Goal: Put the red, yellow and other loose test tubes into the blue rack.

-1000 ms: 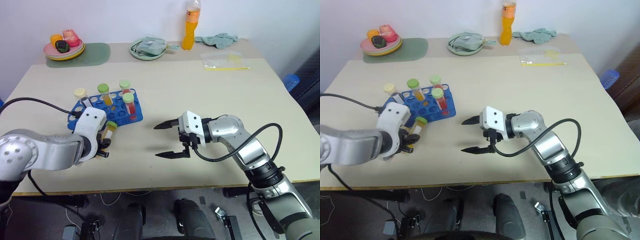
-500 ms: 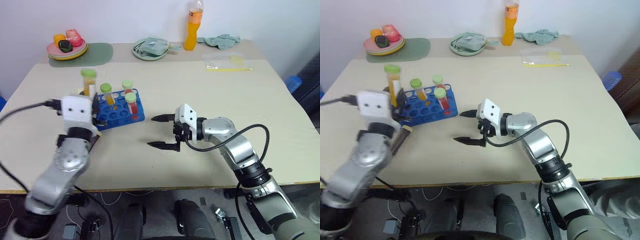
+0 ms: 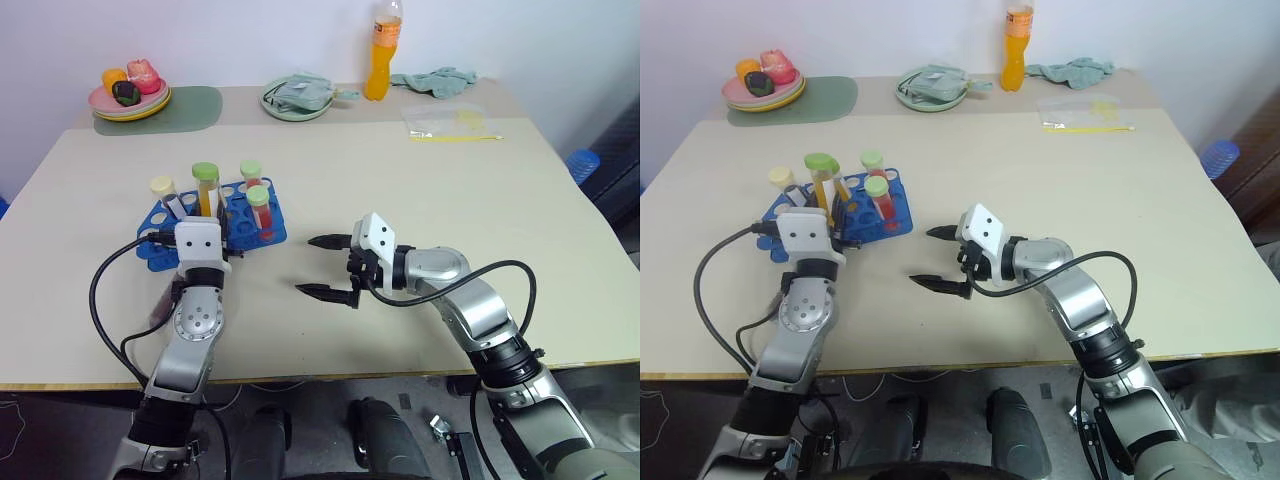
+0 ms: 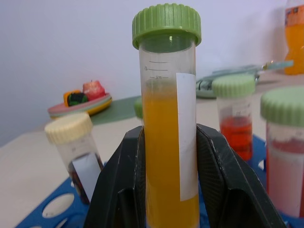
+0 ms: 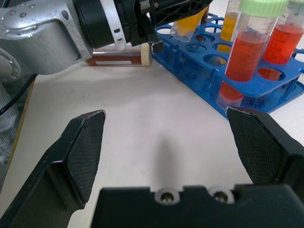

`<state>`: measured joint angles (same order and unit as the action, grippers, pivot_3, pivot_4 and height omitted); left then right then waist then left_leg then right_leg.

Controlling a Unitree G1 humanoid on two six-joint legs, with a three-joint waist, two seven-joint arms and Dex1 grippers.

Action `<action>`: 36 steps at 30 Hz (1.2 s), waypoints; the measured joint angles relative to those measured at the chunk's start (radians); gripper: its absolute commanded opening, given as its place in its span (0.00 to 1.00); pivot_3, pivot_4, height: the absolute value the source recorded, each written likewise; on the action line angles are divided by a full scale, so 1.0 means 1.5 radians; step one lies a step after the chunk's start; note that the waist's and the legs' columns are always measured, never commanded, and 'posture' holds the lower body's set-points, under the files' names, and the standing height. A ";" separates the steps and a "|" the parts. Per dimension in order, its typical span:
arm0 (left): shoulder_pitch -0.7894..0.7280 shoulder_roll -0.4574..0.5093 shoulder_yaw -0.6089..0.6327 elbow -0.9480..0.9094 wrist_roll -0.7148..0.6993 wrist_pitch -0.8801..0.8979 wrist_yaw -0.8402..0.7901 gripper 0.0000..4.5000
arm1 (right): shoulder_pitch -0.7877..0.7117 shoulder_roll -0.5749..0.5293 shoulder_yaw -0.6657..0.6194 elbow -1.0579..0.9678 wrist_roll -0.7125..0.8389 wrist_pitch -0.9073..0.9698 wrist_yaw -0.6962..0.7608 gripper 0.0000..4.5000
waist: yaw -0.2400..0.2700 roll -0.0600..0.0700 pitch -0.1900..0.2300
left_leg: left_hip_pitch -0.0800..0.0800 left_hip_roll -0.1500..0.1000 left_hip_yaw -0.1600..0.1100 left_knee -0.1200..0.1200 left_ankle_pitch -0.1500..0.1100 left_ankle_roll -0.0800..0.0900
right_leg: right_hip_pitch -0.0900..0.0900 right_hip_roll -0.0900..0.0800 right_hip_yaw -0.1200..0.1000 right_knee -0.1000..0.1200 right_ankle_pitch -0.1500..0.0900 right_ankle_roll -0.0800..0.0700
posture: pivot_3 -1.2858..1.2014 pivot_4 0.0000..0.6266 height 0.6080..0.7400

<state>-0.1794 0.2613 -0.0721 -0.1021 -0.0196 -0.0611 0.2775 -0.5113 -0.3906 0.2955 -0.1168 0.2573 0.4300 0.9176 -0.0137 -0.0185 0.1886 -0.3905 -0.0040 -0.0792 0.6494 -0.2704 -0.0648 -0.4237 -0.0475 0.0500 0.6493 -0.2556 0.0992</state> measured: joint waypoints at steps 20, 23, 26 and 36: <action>-0.066 -0.074 0.057 0.214 0.030 -0.200 -0.061 0.26 | 0.000 0.008 0.000 -0.004 0.001 0.003 -0.012 1.00 | 0.001 0.000 0.000 | 0.000 0.000 0.000 0.000 0.000 0.000 | 0.000 0.000 0.000 0.000 0.000 0.000 | 0.52 0.24 1.00; -0.071 -0.080 0.061 0.247 0.040 -0.242 -0.061 0.26 | 0.000 0.008 0.000 -0.009 0.002 0.003 -0.014 1.00 | 0.001 0.000 0.000 | 0.000 0.000 0.000 0.000 0.000 0.000 | 0.000 0.000 0.000 0.000 0.000 0.000 | 0.52 0.24 1.00; -0.078 -0.084 0.063 0.280 0.054 -0.280 -0.059 0.26 | 0.000 0.008 0.000 -0.012 0.002 0.004 -0.014 1.00 | 0.001 0.000 0.000 | 0.000 0.000 0.000 0.000 0.000 0.000 | 0.000 0.000 0.000 0.000 0.000 0.000 | 0.52 0.24 1.00; -0.087 -0.100 0.077 0.314 0.039 -0.309 -0.091 0.85 | 0.000 0.009 0.000 -0.013 0.002 0.004 -0.016 1.00 | 0.001 0.000 0.000 | 0.000 0.000 0.000 0.001 0.000 0.000 | 0.000 0.000 0.000 0.000 0.000 0.001 | 0.52 0.24 1.00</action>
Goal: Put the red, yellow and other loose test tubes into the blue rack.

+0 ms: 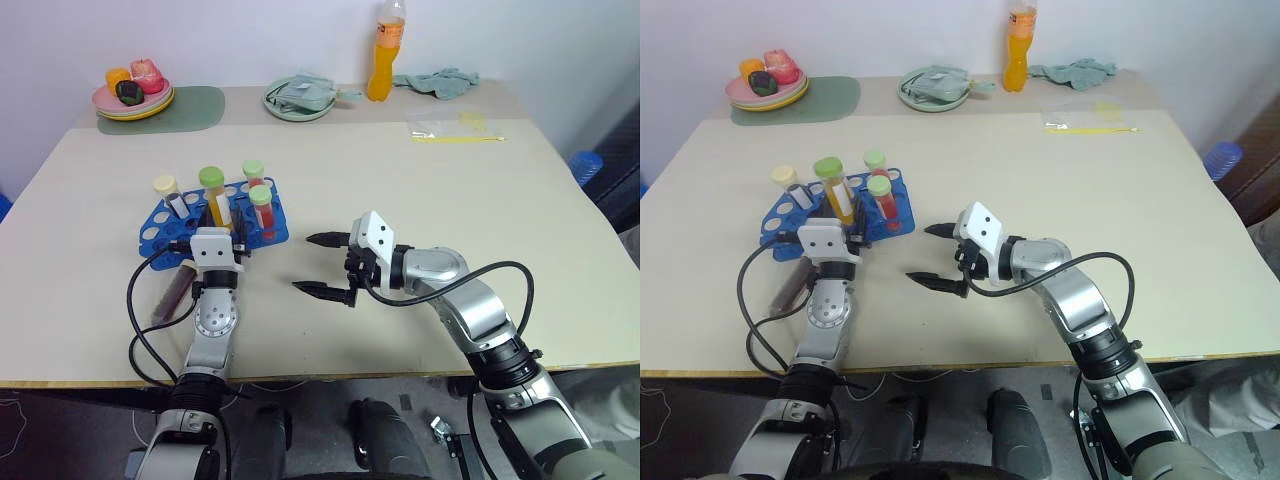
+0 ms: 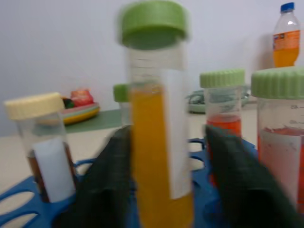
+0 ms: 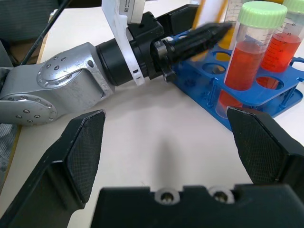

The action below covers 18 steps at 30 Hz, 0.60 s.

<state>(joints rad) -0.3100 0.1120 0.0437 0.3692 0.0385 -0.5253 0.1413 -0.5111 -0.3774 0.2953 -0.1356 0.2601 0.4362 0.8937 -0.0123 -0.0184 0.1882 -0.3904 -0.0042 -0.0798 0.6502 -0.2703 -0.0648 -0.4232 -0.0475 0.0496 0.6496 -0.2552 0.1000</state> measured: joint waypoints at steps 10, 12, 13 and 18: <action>0.102 0.012 0.048 -0.264 -0.065 0.160 -0.019 0.99 | 0.000 0.000 -0.001 -0.005 0.003 0.000 0.002 1.00 | -0.003 0.000 0.000 | 0.000 0.000 0.000 0.000 0.000 0.000 | 0.000 0.000 0.000 0.000 0.000 0.000 | 0.52 0.24 1.00; 0.122 0.032 0.063 -0.355 -0.090 0.228 -0.032 0.99 | 0.000 0.001 -0.001 -0.005 0.006 0.001 0.003 1.00 | -0.003 0.000 0.000 | 0.000 0.001 -0.001 0.000 0.000 0.000 | 0.000 0.001 0.000 0.000 0.000 0.000 | 0.52 0.24 1.00; 0.133 0.048 0.074 -0.409 -0.107 0.271 -0.038 0.99 | 0.000 0.000 -0.002 -0.006 0.007 0.001 0.004 1.00 | -0.003 0.000 0.000 | 0.000 0.001 -0.001 0.000 0.000 0.000 | 0.000 0.001 0.000 0.000 0.000 0.000 | 0.52 0.24 1.00; 0.188 0.172 0.147 -0.633 -0.245 0.548 -0.087 0.99 | 0.000 -0.001 -0.004 -0.006 0.013 0.001 0.010 1.00 | -0.005 0.000 0.000 | 0.000 0.001 -0.001 0.000 0.000 0.000 | 0.000 0.001 0.000 0.001 0.000 0.000 | 0.52 0.24 1.00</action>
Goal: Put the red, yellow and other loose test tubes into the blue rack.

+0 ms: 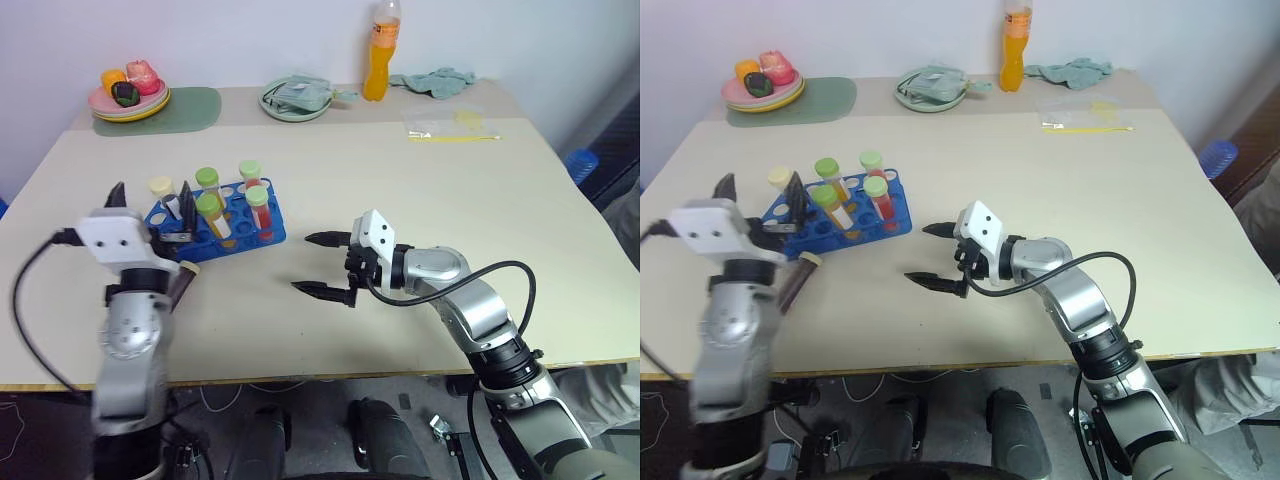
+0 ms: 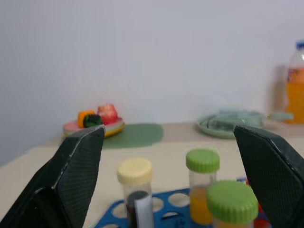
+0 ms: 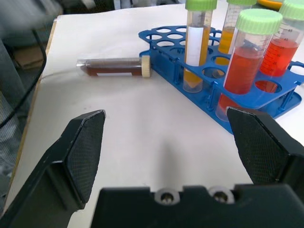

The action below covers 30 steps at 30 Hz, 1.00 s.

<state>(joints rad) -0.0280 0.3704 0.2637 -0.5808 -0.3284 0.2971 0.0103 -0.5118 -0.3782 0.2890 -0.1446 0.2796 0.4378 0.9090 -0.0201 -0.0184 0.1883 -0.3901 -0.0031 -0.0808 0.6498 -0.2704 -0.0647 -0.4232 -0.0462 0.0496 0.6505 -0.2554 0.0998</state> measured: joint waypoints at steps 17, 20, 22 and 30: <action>-0.141 0.451 0.060 0.054 -0.424 0.873 -0.021 0.99 | -0.048 -0.021 0.005 0.039 -0.005 -0.044 0.071 1.00 | -0.013 0.000 0.001 | 0.001 0.000 -0.001 -0.001 0.000 0.000 | 0.000 0.000 0.000 0.001 0.000 0.000 | 0.52 0.24 1.00; -0.198 0.488 -0.025 0.133 -0.489 0.873 -0.001 0.99 | -0.047 -0.018 0.009 0.040 -0.011 -0.049 0.071 1.00 | -0.015 0.000 0.001 | 0.001 0.000 -0.001 -0.001 0.000 0.000 | 0.000 0.000 0.000 0.000 0.000 0.000 | 0.52 0.24 1.00; -0.240 0.494 -0.084 0.173 -0.538 0.873 0.014 0.99 | -0.046 -0.015 0.013 0.040 -0.014 -0.049 0.071 1.00 | -0.015 -0.001 0.001 | 0.000 0.000 -0.001 -0.001 0.000 0.000 | -0.001 0.000 0.000 0.000 0.000 0.000 | 0.52 0.24 1.00; -0.326 0.467 -0.200 0.291 -0.615 0.873 0.095 0.99 | -0.016 -0.015 0.015 0.016 -0.015 -0.047 0.060 1.00 | -0.016 -0.001 0.001 | 0.000 0.000 -0.001 -0.001 0.000 0.000 | -0.001 0.000 0.000 0.001 0.000 0.000 | 0.52 0.24 1.00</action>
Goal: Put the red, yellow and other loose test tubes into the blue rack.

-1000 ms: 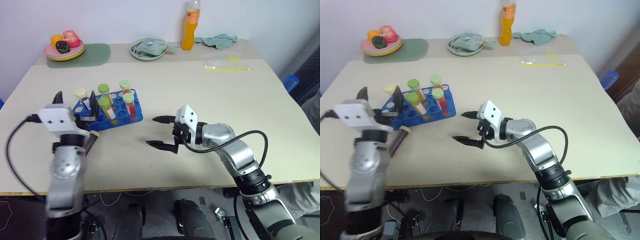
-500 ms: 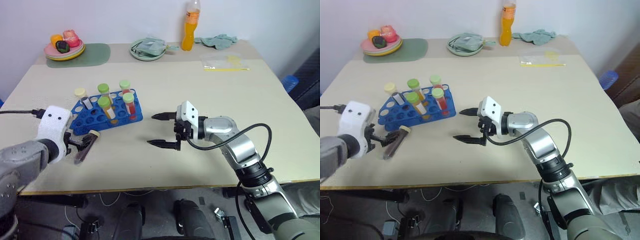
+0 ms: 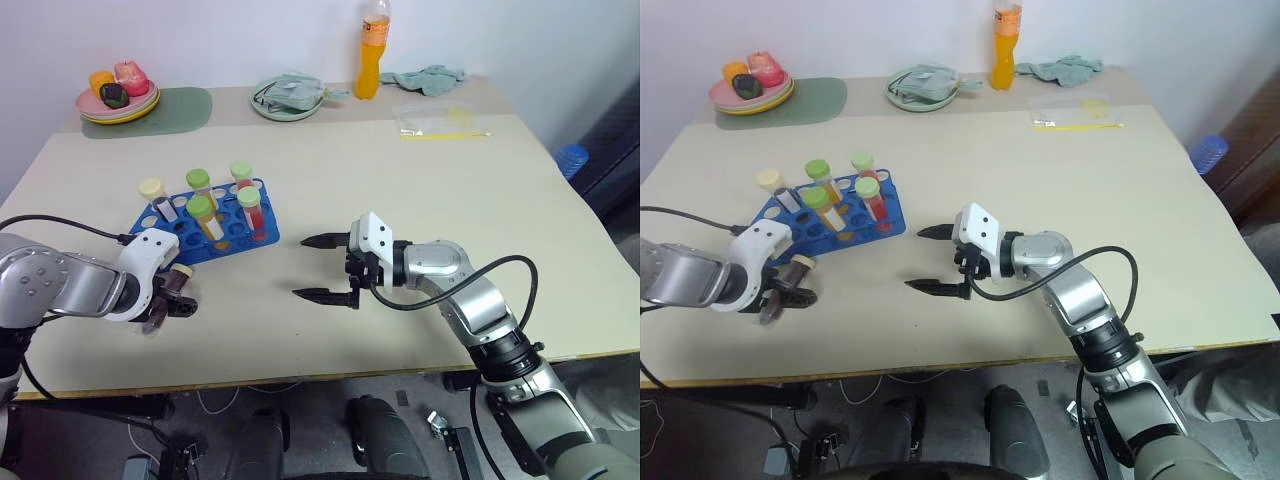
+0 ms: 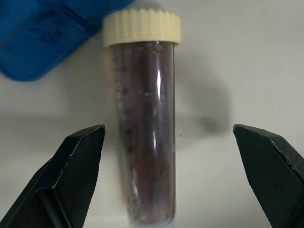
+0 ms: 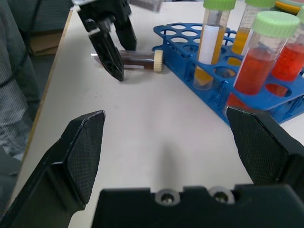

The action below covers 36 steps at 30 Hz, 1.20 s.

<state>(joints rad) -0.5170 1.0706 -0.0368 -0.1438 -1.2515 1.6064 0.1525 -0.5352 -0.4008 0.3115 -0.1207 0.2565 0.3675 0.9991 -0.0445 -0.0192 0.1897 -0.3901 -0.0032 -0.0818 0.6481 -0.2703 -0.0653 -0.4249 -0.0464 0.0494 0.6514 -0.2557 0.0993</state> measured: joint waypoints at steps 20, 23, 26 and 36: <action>0.372 -0.009 0.328 -0.324 0.162 -0.293 -0.153 0.17 | 0.002 -0.004 0.012 -0.019 -0.004 0.011 -0.003 1.00 | 0.005 0.001 0.000 | -0.001 0.000 0.002 0.000 0.000 0.000 | -0.001 -0.001 0.001 -0.001 0.000 0.000 | 0.52 0.24 1.00; 0.391 -0.138 0.392 -0.345 0.277 -0.452 -0.141 0.17 | 0.002 -0.002 0.012 -0.018 -0.004 0.009 -0.002 1.00 | 0.013 0.000 0.000 | 0.000 0.000 0.002 0.000 0.000 0.000 | 0.000 -0.001 0.001 -0.002 0.000 0.000 | 0.52 0.24 1.00; 0.353 -0.235 0.369 -0.348 0.403 -0.581 -0.081 0.17 | -0.001 0.008 0.012 -0.005 -0.004 0.006 -0.002 1.00 | 0.022 -0.001 -0.001 | 0.000 0.000 0.002 0.001 0.000 0.000 | 0.001 -0.001 0.001 -0.003 0.000 0.000 | 0.52 0.24 1.00; 0.282 -0.526 0.143 -0.102 0.817 -1.046 0.104 0.17 | -0.015 0.033 0.017 0.032 -0.014 -0.011 -0.006 1.00 | 0.022 -0.001 -0.002 | 0.000 -0.001 0.002 0.001 0.000 0.000 | 0.001 -0.001 0.000 -0.001 0.001 0.000 | 0.52 0.24 1.00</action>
<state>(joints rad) -0.0943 0.2810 0.1778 -0.2971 -0.0261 0.0368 0.3083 -0.5580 -0.3506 0.3376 -0.0727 0.2358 0.3511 0.9897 -0.0122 -0.0214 0.1874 -0.3904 -0.0042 -0.0788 0.6496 -0.2702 -0.0652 -0.4235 -0.0484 0.0501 0.6491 -0.2547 0.0998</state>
